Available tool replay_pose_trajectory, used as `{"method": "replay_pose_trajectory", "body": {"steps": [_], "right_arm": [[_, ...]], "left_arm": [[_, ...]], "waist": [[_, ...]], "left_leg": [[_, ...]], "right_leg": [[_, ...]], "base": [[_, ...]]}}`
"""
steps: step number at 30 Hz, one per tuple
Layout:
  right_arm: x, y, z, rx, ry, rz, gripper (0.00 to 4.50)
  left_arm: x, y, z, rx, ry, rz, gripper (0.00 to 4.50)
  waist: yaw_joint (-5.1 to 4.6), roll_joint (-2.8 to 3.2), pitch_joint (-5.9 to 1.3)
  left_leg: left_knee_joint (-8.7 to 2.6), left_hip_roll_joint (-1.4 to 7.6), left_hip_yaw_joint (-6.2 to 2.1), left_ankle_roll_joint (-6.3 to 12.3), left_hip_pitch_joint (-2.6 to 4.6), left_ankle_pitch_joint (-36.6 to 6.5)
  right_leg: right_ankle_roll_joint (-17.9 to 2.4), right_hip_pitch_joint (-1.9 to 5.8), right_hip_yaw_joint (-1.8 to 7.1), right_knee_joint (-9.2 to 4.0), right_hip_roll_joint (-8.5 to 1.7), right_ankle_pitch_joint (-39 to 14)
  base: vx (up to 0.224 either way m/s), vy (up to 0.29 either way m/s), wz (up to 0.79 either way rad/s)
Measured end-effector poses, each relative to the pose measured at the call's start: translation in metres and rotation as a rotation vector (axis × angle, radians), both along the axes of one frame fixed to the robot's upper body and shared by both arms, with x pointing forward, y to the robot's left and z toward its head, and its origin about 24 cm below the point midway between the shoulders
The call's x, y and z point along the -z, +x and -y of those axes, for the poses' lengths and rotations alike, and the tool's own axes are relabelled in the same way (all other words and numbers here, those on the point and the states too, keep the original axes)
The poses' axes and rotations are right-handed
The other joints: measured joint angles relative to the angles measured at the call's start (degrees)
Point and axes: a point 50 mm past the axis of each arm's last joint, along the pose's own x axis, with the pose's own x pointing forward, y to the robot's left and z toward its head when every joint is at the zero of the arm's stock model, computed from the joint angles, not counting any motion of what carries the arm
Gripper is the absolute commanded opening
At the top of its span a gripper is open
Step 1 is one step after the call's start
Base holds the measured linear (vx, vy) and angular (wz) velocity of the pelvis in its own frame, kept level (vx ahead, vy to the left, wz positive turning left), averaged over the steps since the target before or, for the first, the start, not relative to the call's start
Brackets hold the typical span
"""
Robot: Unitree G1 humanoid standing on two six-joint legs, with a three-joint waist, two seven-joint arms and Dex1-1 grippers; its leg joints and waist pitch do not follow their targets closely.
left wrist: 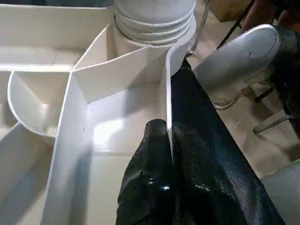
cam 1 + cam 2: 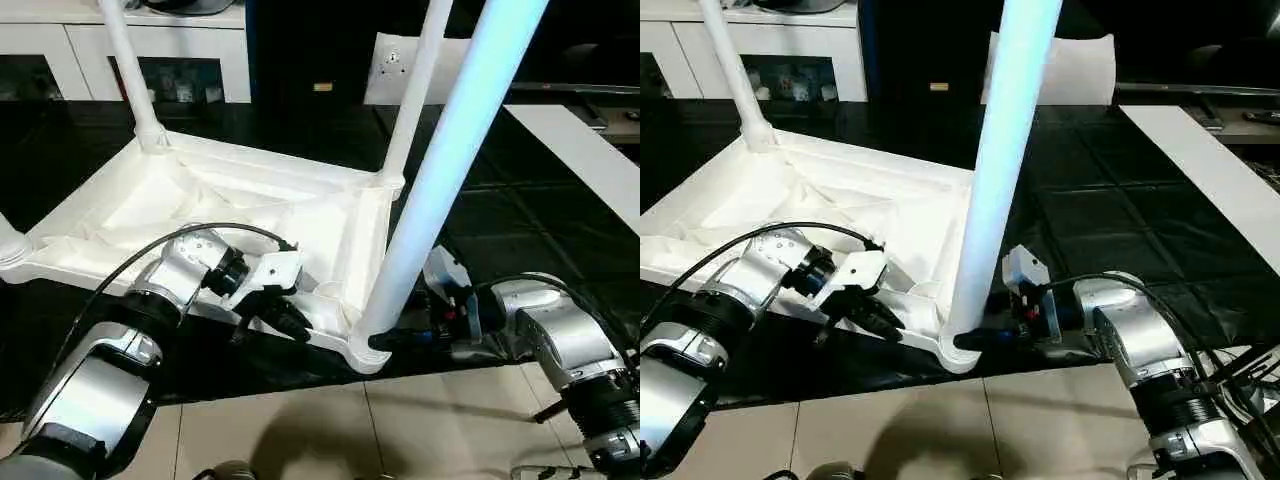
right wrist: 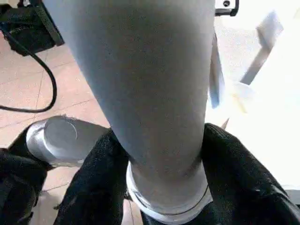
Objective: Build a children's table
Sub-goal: Rotate leg to tighten
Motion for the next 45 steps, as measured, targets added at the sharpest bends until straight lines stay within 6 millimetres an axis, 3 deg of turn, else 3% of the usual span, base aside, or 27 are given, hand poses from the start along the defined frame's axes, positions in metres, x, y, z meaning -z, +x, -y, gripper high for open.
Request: {"method": "replay_pose_trajectory", "body": {"steps": [5,8,13,19,22,24,26,29,30,34,40,45], "right_arm": [[0.004,-0.004,-0.001,0.119,0.032,-0.026,1.98],[0.010,-0.001,-0.001,0.290,0.052,-0.019,1.98],[0.015,0.012,-0.009,0.639,0.064,0.023,1.96],[0.015,0.039,-0.030,1.055,0.061,0.021,1.95],[0.013,0.047,-0.035,1.147,0.050,0.025,1.95],[0.012,0.048,-0.036,1.159,0.049,0.033,1.95],[0.012,0.048,-0.035,1.160,0.053,0.042,2.65],[0.011,0.046,-0.035,1.151,0.063,0.049,2.74],[0.011,0.045,-0.033,1.137,0.063,0.058,3.01],[0.012,0.040,-0.026,1.022,0.044,0.112,3.33],[0.011,0.027,-0.005,0.715,0.005,0.152,3.78],[0.008,0.020,0.002,0.510,-0.017,0.153,4.23]], "left_arm": [[0.002,0.003,0.001,-0.088,-0.011,-0.033,0.00],[0.005,0.008,0.004,-0.211,-0.028,-0.019,0.00],[0.009,0.016,0.016,-0.426,-0.058,0.004,0.00],[0.014,0.025,0.043,-0.696,-0.114,0.028,0.00],[0.014,0.026,0.054,-0.746,-0.122,0.040,0.00],[0.013,0.026,0.055,-0.754,-0.125,0.040,0.00],[0.012,0.026,0.055,-0.754,-0.127,0.043,0.00],[0.011,0.026,0.056,-0.751,-0.132,0.048,0.00],[0.011,0.025,0.056,-0.745,-0.134,0.049,0.00],[0.010,0.023,0.051,-0.702,-0.137,0.063,0.00],[0.009,0.015,0.029,-0.530,-0.140,0.085,0.00],[0.006,0.011,0.014,-0.408,-0.121,0.067,0.00]], "waist": [[-0.04,0.00,0.00],[-0.67,0.02,-0.01],[-3.24,0.08,-0.05],[-4.80,0.20,-0.13],[-4.95,0.20,-0.13],[-4.90,0.20,-0.13],[-4.79,0.22,-0.12],[-4.68,0.27,-0.08],[-4.62,0.30,-0.06],[-4.72,0.41,-0.01],[-4.58,0.45,0.01],[-3.56,0.40,0.03]], "left_leg": [[0.01,0.00,0.01,-0.01,0.12,0.01],[0.04,-0.03,0.00,-0.01,0.20,0.01],[0.09,-0.06,-0.02,-0.02,0.26,0.01],[0.10,-0.07,-0.05,-0.02,0.22,0.01],[0.06,-0.08,-0.05,-0.01,0.18,0.01],[-0.03,-0.08,-0.05,-0.01,0.17,0.01],[-0.19,-0.08,-0.05,-0.02,0.17,0.00],[-0.40,-0.08,-0.03,-0.03,0.16,0.01],[-0.42,-0.08,-0.03,-0.03,0.16,0.01],[-0.49,-0.05,-0.01,-0.03,0.13,0.01],[-0.65,0.02,-0.04,-0.03,0.04,0.01],[-0.61,0.02,-0.03,-0.03,0.04,0.01]], "right_leg": [[0.16,0.07,0.01,0.02,-0.01,-0.09],[0.20,0.10,0.02,0.00,-0.01,-0.11],[0.22,0.15,0.02,-0.06,-0.01,-0.12],[0.22,0.05,0.03,-0.11,0.01,-0.11],[0.22,0.05,0.06,-0.16,0.02,-0.11],[0.22,0.05,0.06,-0.16,0.02,-0.11],[0.21,0.03,0.06,-0.16,0.05,-0.10],[0.13,-0.03,0.06,-0.16,0.08,-0.06],[0.13,-0.03,0.06,-0.18,0.08,-0.06],[0.04,-0.07,0.07,-0.24,0.13,-0.01],[0.10,-0.08,0.06,-0.40,0.27,-0.05],[-0.10,-0.09,0.05,-0.47,0.24,0.07]], "base": [[0.000,0.000,0.00],[0.000,0.000,0.00],[0.000,0.000,0.00],[0.000,0.000,0.00],[0.000,0.000,0.00],[0.000,0.000,0.00],[0.000,0.000,0.00],[0.000,0.000,0.00],[0.000,0.000,0.00],[0.000,0.000,0.00],[0.000,0.000,0.00],[0.000,0.000,0.00]]}}
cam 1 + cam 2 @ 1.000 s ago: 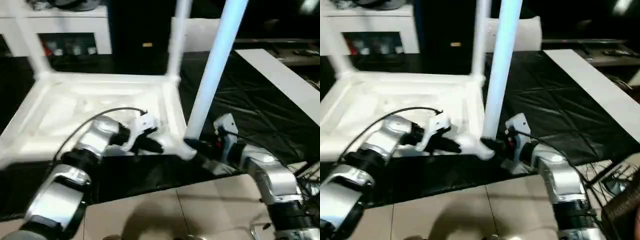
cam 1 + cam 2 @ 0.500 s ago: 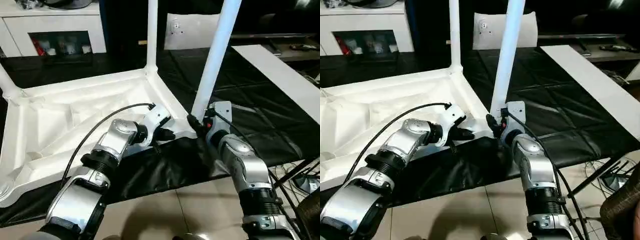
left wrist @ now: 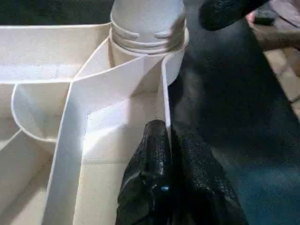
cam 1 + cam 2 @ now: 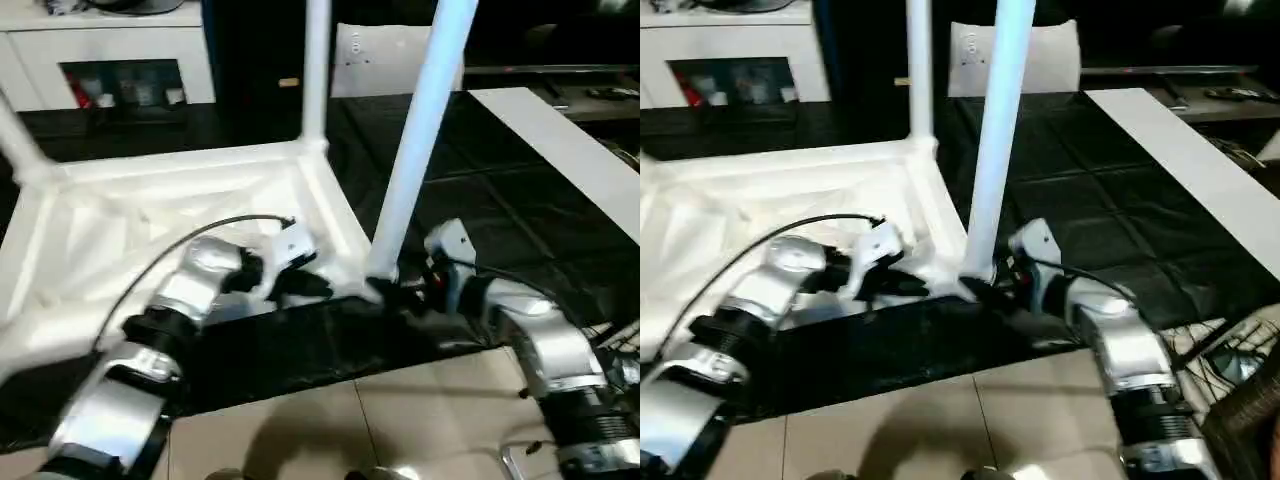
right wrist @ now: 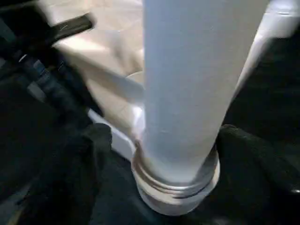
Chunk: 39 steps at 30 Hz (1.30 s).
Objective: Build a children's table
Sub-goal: Rotate leg to tighten
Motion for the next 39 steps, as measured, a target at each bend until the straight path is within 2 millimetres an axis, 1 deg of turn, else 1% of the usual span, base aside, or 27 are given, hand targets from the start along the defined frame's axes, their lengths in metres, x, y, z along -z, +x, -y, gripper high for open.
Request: {"method": "replay_pose_trajectory", "body": {"steps": [2,4,5,6,8,11,14,15,17,19,23,24,25,26,31,35,38,39], "right_arm": [[0.000,-0.004,0.001,-0.096,-0.009,-0.015,4.23],[0.000,-0.008,0.007,-0.179,-0.006,-0.049,4.23],[-0.001,-0.010,0.009,-0.203,-0.006,-0.056,3.97],[-0.002,-0.011,0.009,-0.235,0.006,-0.063,3.89],[-0.004,-0.013,0.008,-0.298,0.022,-0.083,3.90],[-0.006,-0.016,0.010,-0.360,0.016,-0.115,3.48],[-0.005,-0.017,0.008,-0.398,0.021,-0.129,3.38],[-0.005,-0.018,0.007,-0.412,0.032,-0.136,3.08],[-0.005,-0.019,0.007,-0.432,0.043,-0.147,2.99],[-0.005,-0.020,0.005,-0.453,0.048,-0.155,2.76],[-0.005,-0.021,0.003,-0.483,0.054,-0.174,2.58],[-0.005,-0.021,0.003,-0.484,0.053,-0.177,2.40],[-0.005,-0.021,0.003,-0.485,0.053,-0.179,2.40],[-0.005,-0.021,0.003,-0.485,0.052,-0.179,2.22],[-0.007,-0.021,0.003,-0.487,0.047,-0.179,2.10],[-0.008,-0.022,0.002,-0.478,0.052,-0.191,2.09],[-0.006,-0.026,-0.001,-0.424,0.098,-0.196,2.09],[-0.004,-0.026,-0.002,-0.377,0.112,-0.190,2.09]], "left_arm": [[-0.001,-0.003,-0.005,0.061,0.012,-0.012,0.00],[-0.001,-0.006,-0.009,0.133,0.021,-0.031,0.00],[-0.001,-0.007,-0.010,0.157,0.025,-0.035,0.00],[-0.002,-0.008,-0.011,0.190,0.032,-0.040,0.00],[-0.003,-0.010,-0.012,0.244,0.050,-0.046,0.00],[-0.003,-0.013,-0.011,0.305,0.065,-0.054,0.00],[-0.003,-0.014,-0.010,0.341,0.072,-0.059,0.00],[-0.003,-0.015,-0.010,0.353,0.074,-0.058,0.00],[-0.003,-0.015,-0.010,0.370,0.079,-0.060,0.00],[-0.004,-0.015,-0.009,0.385,0.089,-0.056,0.00],[-0.005,-0.015,-0.010,0.397,0.099,-0.057,0.00],[-0.005,-0.015,-0.010,0.398,0.100,-0.058,0.00],[-0.004,-0.015,-0.009,0.400,0.102,-0.059,0.00],[-0.004,-0.015,-0.009,0.401,0.102,-0.059,0.00],[-0.004,-0.016,-0.009,0.407,0.103,-0.056,0.00],[-0.005,-0.015,-0.008,0.403,0.083,-0.063,0.00],[-0.006,-0.014,-0.009,0.367,0.072,-0.091,0.00],[-0.005,-0.013,-0.010,0.330,0.076,-0.100,0.00]], "waist": [[0.67,0.00,0.00],[1.50,-0.02,-0.01],[1.83,-0.03,-0.01],[2.06,-0.03,-0.01],[2.42,-0.03,-0.01],[3.04,-0.07,-0.02],[3.50,-0.15,-0.05],[3.58,-0.15,-0.05],[3.60,-0.16,-0.05],[3.60,-0.17,-0.05],[3.63,-0.18,-0.05],[3.62,-0.18,-0.05],[3.62,-0.18,-0.05],[3.63,-0.19,-0.05],[3.63,-0.19,-0.06],[3.65,-0.19,-0.06],[3.76,-0.18,-0.06],[3.60,-0.18,-0.06]], "left_leg": [[0.02,-0.03,0.01,0.01,-0.05,-0.01],[0.05,-0.05,0.05,0.06,-0.07,-0.03],[0.08,-0.04,0.06,0.07,-0.08,-0.04],[0.10,-0.03,0.06,0.07,-0.08,-0.04],[0.14,-0.02,0.07,0.07,-0.08,-0.04],[0.19,-0.01,0.07,0.06,-0.05,-0.03],[0.23,-0.01,0.07,0.06,-0.02,-0.03],[0.25,-0.02,0.07,0.06,-0.03,-0.03],[0.27,-0.02,0.07,0.06,-0.03,-0.03],[0.28,-0.02,0.07,0.06,-0.04,-0.03],[0.29,-0.01,0.06,0.06,-0.04,-0.03],[0.29,-0.01,0.06,0.06,-0.04,-0.03],[0.29,-0.01,0.06,0.06,-0.04,-0.03],[0.29,-0.01,0.06,0.06,-0.04,-0.03],[0.29,-0.01,0.06,0.06,-0.04,-0.03],[0.28,-0.01,0.06,0.06,-0.04,-0.03],[0.29,-0.01,0.06,0.05,0.02,-0.02],[0.32,-0.01,0.06,0.04,0.09,-0.02]], "right_leg": [[0.00,0.00,-0.02,-0.03,-0.07,0.00],[-0.01,0.02,-0.02,-0.08,-0.11,0.00],[-0.02,0.02,-0.02,-0.07,-0.11,0.01],[-0.02,0.03,-0.02,-0.05,-0.10,0.02],[-0.03,0.03,-0.03,-0.01,-0.11,0.02],[-0.05,0.07,-0.03,0.01,-0.12,0.03],[-0.04,0.11,-0.05,0.02,-0.14,0.03],[-0.04,0.11,-0.05,0.02,-0.16,0.03],[-0.04,0.12,-0.05,0.02,-0.17,0.03],[-0.04,0.12,-0.06,0.03,-0.17,0.03],[-0.03,0.12,-0.08,0.06,-0.17,0.03],[-0.03,0.12,-0.08,0.06,-0.17,0.03],[-0.03,0.12,-0.08,0.06,-0.17,0.03],[-0.03,0.12,-0.08,0.06,-0.17,0.03],[-0.02,0.12,-0.08,0.06,-0.17,0.02],[-0.02,0.13,-0.09,0.06,-0.17,0.02],[-0.02,0.16,-0.09,0.10,-0.17,0.02],[0.00,0.17,-0.06,0.18,-0.18,0.01]], "base": [[0.000,0.000,0.00],[0.000,0.000,0.00],[0.000,0.000,0.00],[0.000,0.000,0.00],[0.000,0.000,0.00],[0.000,0.000,0.00],[0.000,0.000,0.00],[0.000,0.000,0.00],[0.000,0.000,0.00],[0.000,0.000,0.00],[0.000,0.000,0.00],[0.000,0.000,0.00],[0.000,0.000,0.00],[0.000,0.000,0.00],[0.000,0.000,0.00],[0.000,0.000,0.00],[0.000,0.000,0.00],[0.000,0.000,0.00]]}}
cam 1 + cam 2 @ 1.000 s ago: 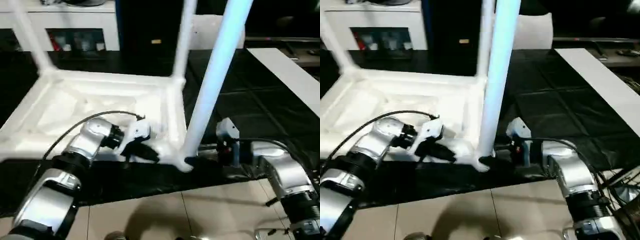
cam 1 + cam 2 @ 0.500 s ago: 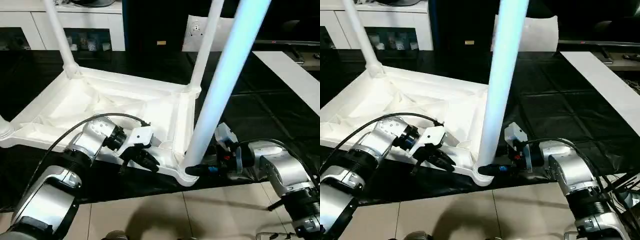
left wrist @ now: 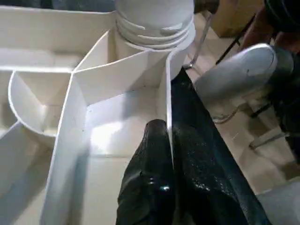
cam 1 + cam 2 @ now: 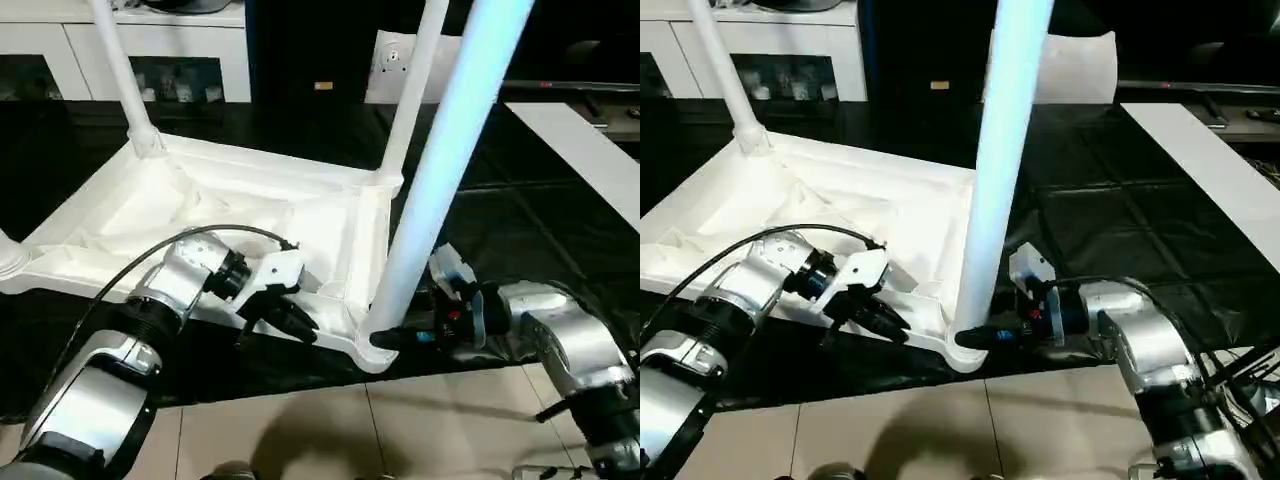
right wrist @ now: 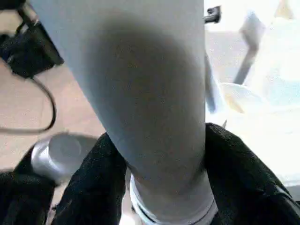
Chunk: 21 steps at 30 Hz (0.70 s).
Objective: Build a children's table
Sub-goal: Rotate leg to tighten
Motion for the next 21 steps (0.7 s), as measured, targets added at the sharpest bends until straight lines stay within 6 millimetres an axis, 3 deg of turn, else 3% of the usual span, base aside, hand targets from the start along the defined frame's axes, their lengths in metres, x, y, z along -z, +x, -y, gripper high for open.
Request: {"method": "replay_pose_trajectory", "body": {"steps": [5,9,13,18,21], "right_arm": [[0.009,0.012,-0.006,0.302,-0.003,0.020,2.09],[0.013,0.029,-0.013,0.628,0.002,0.010,2.04],[0.012,0.045,-0.021,0.852,-0.027,0.008,2.03],[0.009,0.055,-0.029,0.975,-0.063,0.021,2.03],[0.008,0.056,-0.031,0.988,-0.068,0.041,2.73]], "left_arm": [[0.005,0.010,0.004,-0.230,-0.002,0.003,0.00],[0.010,0.018,0.023,-0.428,-0.030,0.032,0.00],[0.012,0.024,0.041,-0.571,-0.050,0.044,0.00],[0.013,0.026,0.052,-0.654,-0.066,0.055,0.00],[0.012,0.027,0.054,-0.664,-0.073,0.055,0.00]], "waist": [[-1.73,0.02,-0.02],[-3.64,-0.03,-0.11],[-4.65,0.01,-0.13],[-5.11,0.01,-0.13],[-4.97,0.01,-0.13]], "left_leg": [[0.31,-0.04,-0.03,-0.02,0.15,0.01],[0.41,-0.05,-0.08,-0.02,0.18,0.02],[0.43,-0.05,-0.15,-0.01,0.10,0.02],[0.38,-0.08,-0.11,0.01,0.01,0.01],[0.26,-0.11,-0.10,0.03,0.01,-0.01]], "right_leg": [[0.31,0.03,0.04,0.26,-0.05,-0.19],[0.32,0.17,0.00,0.15,-0.04,-0.19],[0.33,0.08,-0.05,-0.18,-0.02,-0.19],[0.25,0.09,-0.01,-0.51,-0.02,-0.12],[0.24,0.08,0.04,-0.51,-0.02,0.06]], "base": [[0.000,0.000,0.00],[0.000,0.000,0.00],[0.000,0.000,0.00],[0.000,0.000,0.00],[0.000,0.000,0.00]]}}
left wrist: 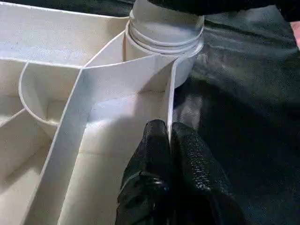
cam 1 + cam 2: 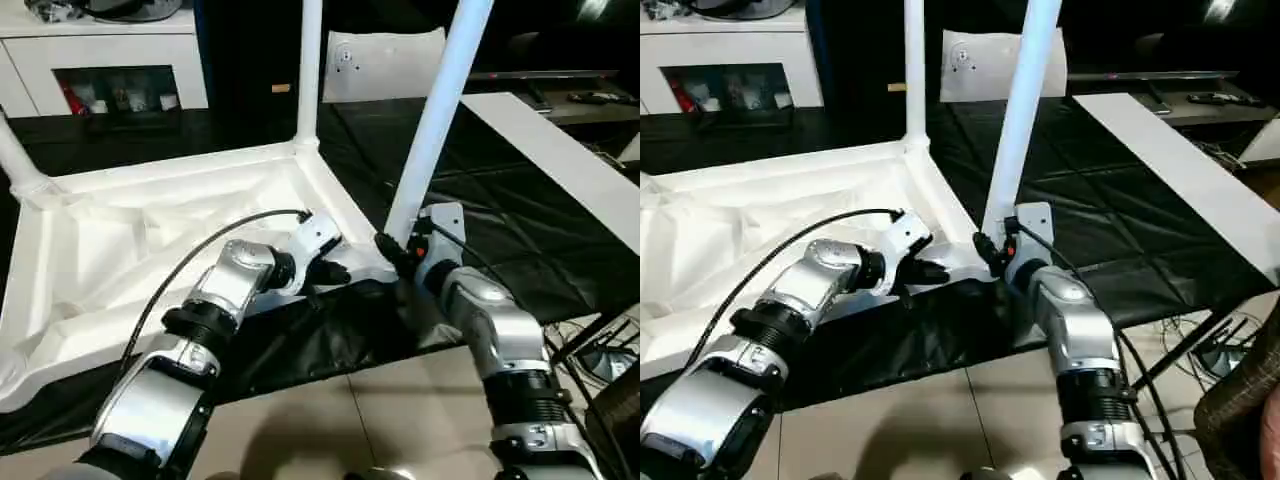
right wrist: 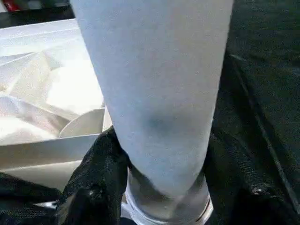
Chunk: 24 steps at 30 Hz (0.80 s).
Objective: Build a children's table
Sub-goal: Rotate leg to tighten
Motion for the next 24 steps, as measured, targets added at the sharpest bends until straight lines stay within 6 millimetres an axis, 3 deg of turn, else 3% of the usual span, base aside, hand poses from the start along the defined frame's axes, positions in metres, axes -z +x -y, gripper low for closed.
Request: {"method": "replay_pose_trajectory", "body": {"steps": [5,8,10,18,24], "right_arm": [[-0.001,-0.002,0.002,-0.027,-0.003,0.029,3.15],[-0.001,-0.006,0.004,-0.112,-0.017,0.054,3.24],[0.000,-0.012,0.009,-0.199,-0.024,0.073,3.64],[-0.001,-0.026,0.021,-0.473,-0.044,0.076,4.28],[-0.006,-0.040,0.032,-0.753,-0.032,0.030,4.41]], "left_arm": [[-0.002,-0.001,0.000,0.020,0.002,0.019,0.00],[-0.003,-0.003,-0.006,0.070,0.007,0.036,0.00],[-0.004,-0.006,-0.015,0.125,0.004,0.047,0.00],[-0.006,-0.013,-0.036,0.262,0.010,0.024,0.00],[-0.007,-0.022,-0.045,0.455,0.022,-0.010,0.00]], "waist": [[0.23,0.00,0.00],[0.17,0.04,0.02],[0.16,0.05,0.03],[0.90,0.01,0.06],[2.93,-0.01,0.07]], "left_leg": [[-0.43,0.02,0.02,-0.03,0.02,0.01],[-0.69,0.10,0.06,-0.04,-0.06,0.01],[-0.81,0.14,0.06,-0.04,-0.10,0.01],[-0.82,0.12,0.06,-0.05,0.02,0.01],[-0.74,0.11,0.07,-0.05,0.00,0.01]], "right_leg": [[-0.06,-0.07,-0.02,0.00,0.06,0.23],[-0.26,-0.11,-0.01,-0.05,0.19,0.32],[-0.28,-0.16,-0.01,-0.06,0.27,0.23],[-0.35,-0.20,-0.02,-0.06,0.23,0.17],[-0.36,-0.17,-0.04,-0.04,0.16,0.18]], "base": [[0.000,0.000,0.00],[0.000,0.000,0.00],[0.000,0.000,0.00],[0.000,0.000,0.00],[0.000,0.000,0.00]]}}
